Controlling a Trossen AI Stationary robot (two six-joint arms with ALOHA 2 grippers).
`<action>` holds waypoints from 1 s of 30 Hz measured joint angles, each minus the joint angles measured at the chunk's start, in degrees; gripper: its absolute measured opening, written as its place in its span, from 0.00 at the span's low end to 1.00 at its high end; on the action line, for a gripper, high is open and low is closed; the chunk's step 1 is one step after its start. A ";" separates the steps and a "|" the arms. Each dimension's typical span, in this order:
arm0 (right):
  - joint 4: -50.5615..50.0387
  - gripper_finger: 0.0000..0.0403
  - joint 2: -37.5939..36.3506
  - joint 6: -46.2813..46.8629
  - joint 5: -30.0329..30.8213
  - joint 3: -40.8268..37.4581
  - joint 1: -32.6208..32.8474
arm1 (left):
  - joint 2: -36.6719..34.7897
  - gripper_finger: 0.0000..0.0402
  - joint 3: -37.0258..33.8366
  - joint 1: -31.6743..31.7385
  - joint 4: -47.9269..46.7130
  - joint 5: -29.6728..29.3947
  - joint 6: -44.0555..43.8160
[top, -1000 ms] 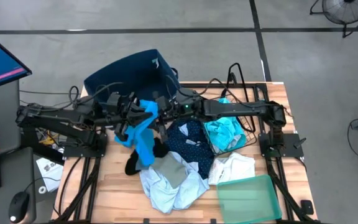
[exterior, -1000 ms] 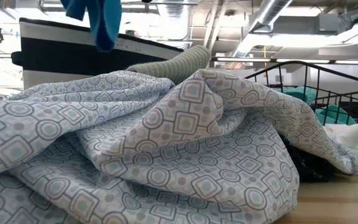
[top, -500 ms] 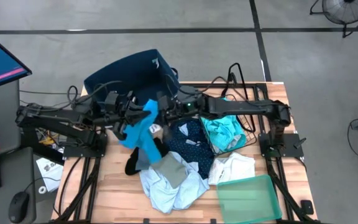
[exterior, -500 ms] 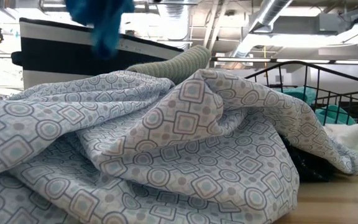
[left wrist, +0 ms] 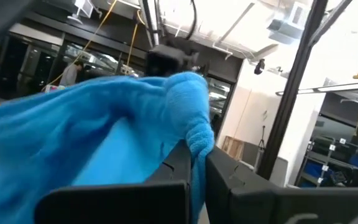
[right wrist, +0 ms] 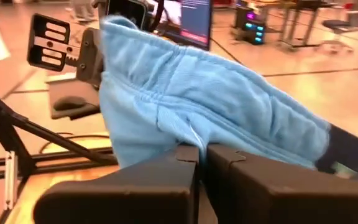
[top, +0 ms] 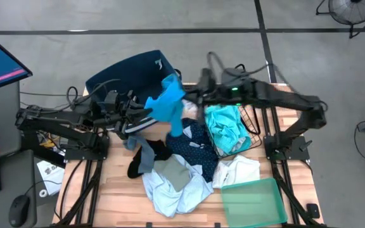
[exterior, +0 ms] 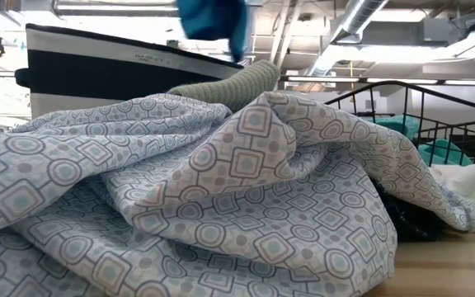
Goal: Pick & Place Cloths
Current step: Put the blue shorts into the wire basket
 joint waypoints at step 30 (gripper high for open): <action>-59.20 0.00 -16.05 42.67 23.08 -11.05 7.53 | 0.00 0.00 0.00 -0.01 -0.10 0.19 2.67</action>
